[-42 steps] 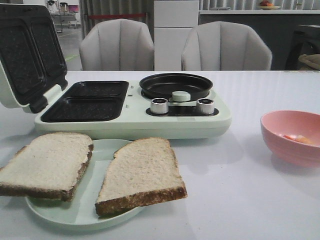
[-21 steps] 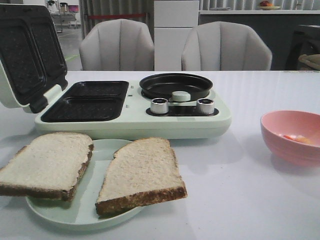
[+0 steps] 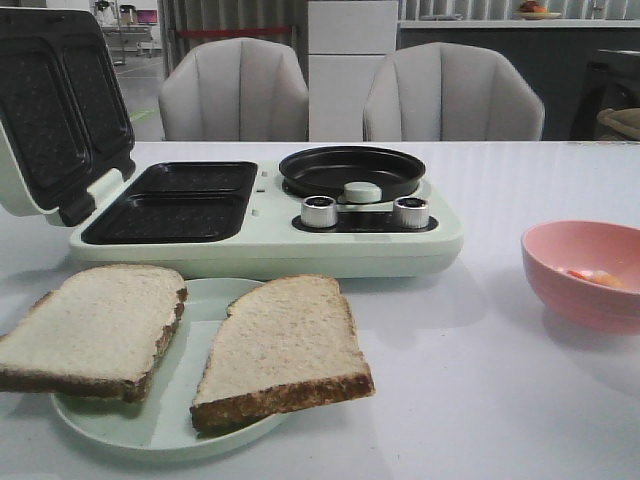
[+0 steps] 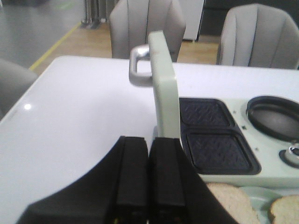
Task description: Make breakfast with bread and shrimp
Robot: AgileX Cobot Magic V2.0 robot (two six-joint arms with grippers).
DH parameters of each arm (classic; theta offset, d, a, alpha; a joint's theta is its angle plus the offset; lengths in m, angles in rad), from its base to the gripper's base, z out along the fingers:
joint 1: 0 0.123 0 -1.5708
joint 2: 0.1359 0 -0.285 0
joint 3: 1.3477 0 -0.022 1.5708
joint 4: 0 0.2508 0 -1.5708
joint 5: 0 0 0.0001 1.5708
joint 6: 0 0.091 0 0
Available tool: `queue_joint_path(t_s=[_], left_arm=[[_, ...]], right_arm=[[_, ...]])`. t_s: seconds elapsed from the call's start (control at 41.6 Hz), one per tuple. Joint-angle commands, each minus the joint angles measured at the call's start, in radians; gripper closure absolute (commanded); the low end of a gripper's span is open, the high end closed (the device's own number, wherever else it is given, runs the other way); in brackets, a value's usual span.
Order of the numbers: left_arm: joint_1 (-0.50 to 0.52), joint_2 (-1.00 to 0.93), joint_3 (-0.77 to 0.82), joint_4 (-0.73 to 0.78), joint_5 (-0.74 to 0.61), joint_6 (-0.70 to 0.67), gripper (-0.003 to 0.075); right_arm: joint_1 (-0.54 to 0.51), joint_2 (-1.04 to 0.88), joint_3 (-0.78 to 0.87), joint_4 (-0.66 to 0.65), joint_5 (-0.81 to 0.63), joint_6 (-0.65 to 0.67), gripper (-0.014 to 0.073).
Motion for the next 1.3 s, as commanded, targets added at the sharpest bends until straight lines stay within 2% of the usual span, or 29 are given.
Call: queue_joint_path(t_s=[0.0,0.192,0.265,0.337,0.433,0.457,0.529,0.577,0.649,0.842,1.058,1.131,1.275], left_arm=[[-0.007,0.039,-0.001,-0.009,-0.067,-0.008,0.0619],[-0.007,0.081,0.036,-0.027,-0.067,-0.008,0.0619],[-0.007,0.094,0.041,-0.027,-0.057,-0.008,0.0611],[-0.007,0.103,0.041,-0.023,-0.053,0.004,0.0549],[-0.007,0.118,0.041,-0.016,-0.053,0.038,0.0367],[-0.007,0.123,0.041,-0.013,-0.053,0.048,0.0325],[-0.012,0.136,0.041,-0.016,-0.053,0.078,0.0201],[-0.025,0.149,0.041,-0.016,-0.053,0.09,0.0168],[-0.064,0.169,0.041,-0.016,-0.057,0.158,0.0168],[-0.283,0.261,0.041,0.029,-0.064,0.262,0.0169],[-0.613,0.446,0.081,0.292,-0.02,0.24,0.0169],[-0.705,0.51,0.095,0.44,0.006,0.148,0.0169],[-0.861,0.636,0.124,0.841,0.091,-0.168,0.0184]], right_arm=[[-0.002,0.062,-0.015,-0.002,-0.061,-0.007,0.0572],[-0.002,0.16,-0.004,-0.002,-0.047,-0.007,0.0566],[-0.002,0.181,-0.004,-0.002,-0.047,-0.007,0.0502],[-0.001,0.195,-0.004,-0.002,-0.049,-0.007,0.0366],[-0.001,0.196,-0.004,-0.002,-0.049,-0.007,0.0153],[-0.001,0.196,-0.004,-0.002,-0.049,-0.007,0.0121],[-0.001,0.196,-0.004,-0.002,-0.045,-0.007,0.0059],[-0.001,0.196,-0.004,0.0,-0.044,-0.007,0.0048],[-0.001,0.196,-0.004,0.0,-0.044,-0.007,0.0049],[-0.001,0.196,-0.004,0.0,-0.043,-0.007,0.0049],[-0.001,0.196,-0.004,0.0,-0.043,-0.007,0.0049],[-0.001,0.196,-0.004,0.0,-0.043,-0.007,0.0049],[-0.001,0.196,-0.004,0.0,-0.043,-0.007,0.0049]])
